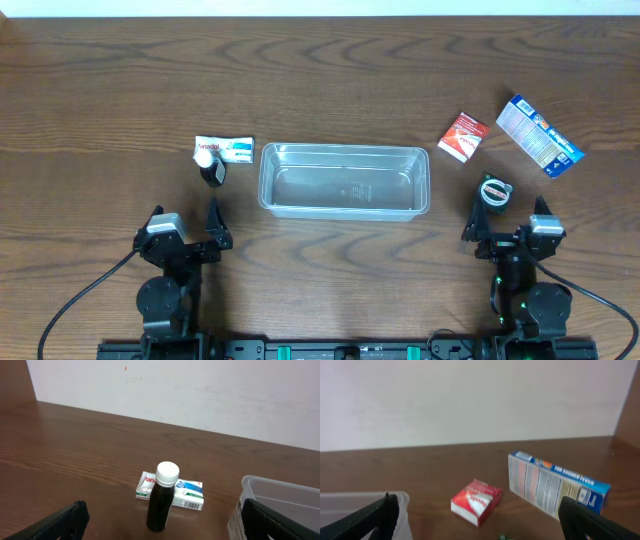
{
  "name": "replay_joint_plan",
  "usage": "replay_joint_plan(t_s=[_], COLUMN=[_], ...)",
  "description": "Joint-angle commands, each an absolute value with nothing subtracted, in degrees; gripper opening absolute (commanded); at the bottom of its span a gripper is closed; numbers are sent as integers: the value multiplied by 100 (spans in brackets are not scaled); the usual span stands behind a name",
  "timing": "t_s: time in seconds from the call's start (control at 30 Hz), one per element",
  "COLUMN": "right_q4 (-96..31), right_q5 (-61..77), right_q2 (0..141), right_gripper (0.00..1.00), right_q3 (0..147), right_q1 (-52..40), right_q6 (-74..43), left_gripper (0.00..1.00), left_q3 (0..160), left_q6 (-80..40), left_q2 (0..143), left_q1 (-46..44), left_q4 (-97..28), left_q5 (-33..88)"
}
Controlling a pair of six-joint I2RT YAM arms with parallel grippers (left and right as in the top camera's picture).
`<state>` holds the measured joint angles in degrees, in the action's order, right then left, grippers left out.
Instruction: Pack container
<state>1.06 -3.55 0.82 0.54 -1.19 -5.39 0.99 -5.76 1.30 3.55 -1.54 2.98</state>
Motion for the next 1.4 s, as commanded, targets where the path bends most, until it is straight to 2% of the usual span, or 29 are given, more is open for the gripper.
replay_joint_plan(t_s=[0.0,0.3,0.5,0.7,0.87,1.1,1.2,1.37], right_q4=[228,187,-174,-888,-2324,-4493,-4838,-4823], right_q5=[-401,-16,-1,54,113,64,-285,-1621], right_q2=[34,34,384,2241,4475,7216,7852,8329], right_gripper=[99,99,99,99,99,99,99,99], right_q3=[32,93,913,2775,4869,7651,8171,8206], right_q1=[-71,-71,-69,-64,-64,-62,-64,82], right_q6=[-467,-847,-1087,-1039,-862,34,314,395], left_gripper=[98,98,98,98,98,98,98,98], left_q3=[23,23,23,23,23,23,23,23], left_q6=[-565,-565,-565,-565,-565,-565,-565,-565], left_q2=[137,137,137,137,137,137,137,137], left_q1=[384,384,384,384,384,384,384,384], left_q4=[-388,-388,-388,-388,-388,-388,-388,-388], left_q5=[237,237,239,237,237,237,237,237])
